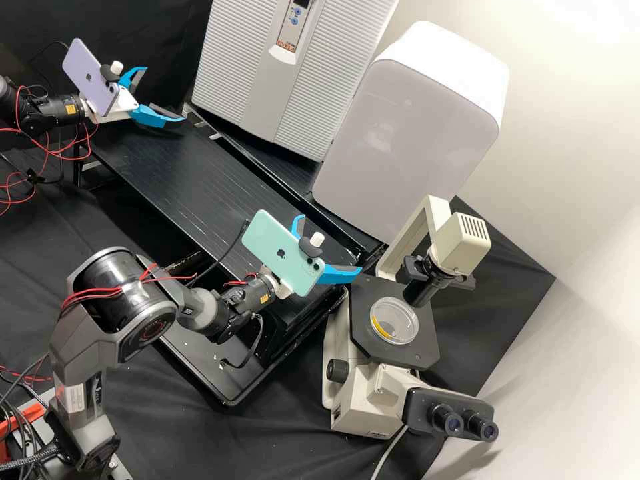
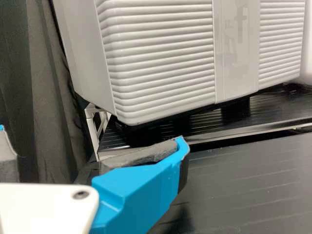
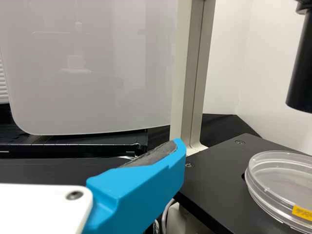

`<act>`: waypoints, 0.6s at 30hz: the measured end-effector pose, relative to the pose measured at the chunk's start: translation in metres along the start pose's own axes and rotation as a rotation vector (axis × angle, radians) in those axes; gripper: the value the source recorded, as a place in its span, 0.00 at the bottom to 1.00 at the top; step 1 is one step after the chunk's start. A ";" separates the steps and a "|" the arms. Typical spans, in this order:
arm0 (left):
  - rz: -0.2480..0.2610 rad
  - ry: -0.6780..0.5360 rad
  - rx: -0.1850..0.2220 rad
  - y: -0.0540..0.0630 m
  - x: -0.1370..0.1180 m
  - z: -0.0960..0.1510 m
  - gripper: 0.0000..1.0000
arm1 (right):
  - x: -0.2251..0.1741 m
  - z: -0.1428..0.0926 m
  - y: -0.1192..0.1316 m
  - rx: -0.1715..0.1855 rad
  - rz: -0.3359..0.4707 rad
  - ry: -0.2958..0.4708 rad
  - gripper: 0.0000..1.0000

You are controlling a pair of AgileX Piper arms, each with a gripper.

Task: Place the petri dish on the bench

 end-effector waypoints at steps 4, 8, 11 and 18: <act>0.000 0.000 0.000 0.000 0.000 0.000 1.00 | 0.000 0.000 0.000 0.000 0.000 0.000 1.00; 0.000 0.000 0.000 0.000 0.000 0.000 1.00 | 0.000 0.000 0.000 0.000 0.000 0.000 1.00; 0.000 0.000 0.000 0.000 0.000 0.000 1.00 | 0.000 0.000 0.000 0.000 0.000 0.000 1.00; 0.000 0.000 0.000 0.000 0.000 0.000 1.00 | -0.009 0.010 0.002 -0.007 0.003 -0.024 1.00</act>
